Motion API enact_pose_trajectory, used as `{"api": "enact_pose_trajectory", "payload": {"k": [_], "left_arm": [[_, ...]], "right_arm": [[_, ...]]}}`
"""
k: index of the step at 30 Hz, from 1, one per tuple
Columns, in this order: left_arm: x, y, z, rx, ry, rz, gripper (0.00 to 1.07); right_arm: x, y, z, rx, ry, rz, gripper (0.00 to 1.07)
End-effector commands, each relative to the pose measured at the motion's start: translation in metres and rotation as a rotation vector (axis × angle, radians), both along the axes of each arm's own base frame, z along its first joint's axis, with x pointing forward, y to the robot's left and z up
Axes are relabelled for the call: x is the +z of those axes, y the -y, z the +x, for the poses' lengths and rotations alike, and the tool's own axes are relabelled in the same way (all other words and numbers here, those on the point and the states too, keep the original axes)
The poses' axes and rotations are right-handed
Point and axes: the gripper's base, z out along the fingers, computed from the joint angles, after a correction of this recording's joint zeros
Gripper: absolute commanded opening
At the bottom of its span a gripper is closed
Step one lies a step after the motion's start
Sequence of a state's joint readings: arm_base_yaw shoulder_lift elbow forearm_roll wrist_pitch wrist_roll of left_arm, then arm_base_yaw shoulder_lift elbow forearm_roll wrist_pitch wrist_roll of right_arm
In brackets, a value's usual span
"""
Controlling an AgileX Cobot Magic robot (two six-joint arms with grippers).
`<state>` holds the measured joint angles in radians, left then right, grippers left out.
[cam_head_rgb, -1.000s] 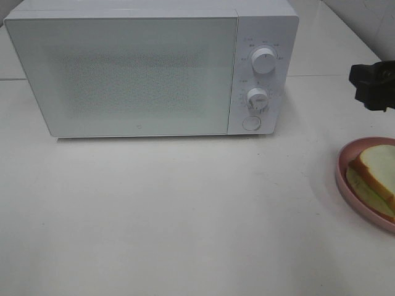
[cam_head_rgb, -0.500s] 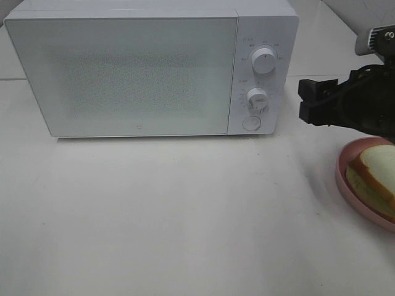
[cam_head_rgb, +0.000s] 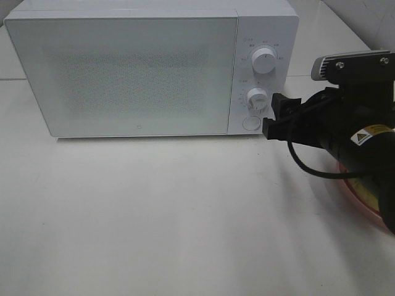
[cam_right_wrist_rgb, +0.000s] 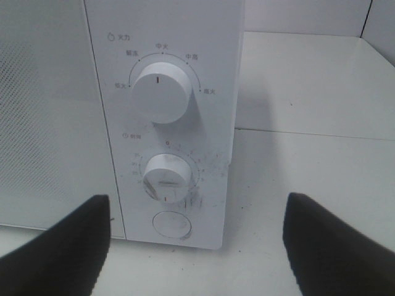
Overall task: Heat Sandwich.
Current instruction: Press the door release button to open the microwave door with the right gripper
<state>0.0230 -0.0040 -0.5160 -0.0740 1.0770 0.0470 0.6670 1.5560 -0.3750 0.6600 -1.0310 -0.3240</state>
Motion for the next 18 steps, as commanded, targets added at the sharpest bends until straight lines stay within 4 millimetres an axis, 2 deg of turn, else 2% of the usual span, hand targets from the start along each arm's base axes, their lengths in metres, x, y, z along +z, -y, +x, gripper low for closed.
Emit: {"api": "enact_pose_trajectory", "payload": {"k": [1, 10, 18], "left_arm": [[0.000, 0.000, -0.004, -0.001, 0.035, -0.008, 1.00], [0.000, 0.000, -0.004, -0.001, 0.035, -0.008, 1.00], [0.000, 0.000, -0.004, -0.001, 0.035, -0.008, 1.00]], "right_arm": [[-0.003, -0.007, -0.004, -0.018, 0.015, -0.007, 0.75], [-0.016, -0.022, -0.016, -0.015, -0.034, -0.012, 0.75], [-0.019, -0.025, -0.019, -0.022, -0.049, -0.007, 0.75]]}}
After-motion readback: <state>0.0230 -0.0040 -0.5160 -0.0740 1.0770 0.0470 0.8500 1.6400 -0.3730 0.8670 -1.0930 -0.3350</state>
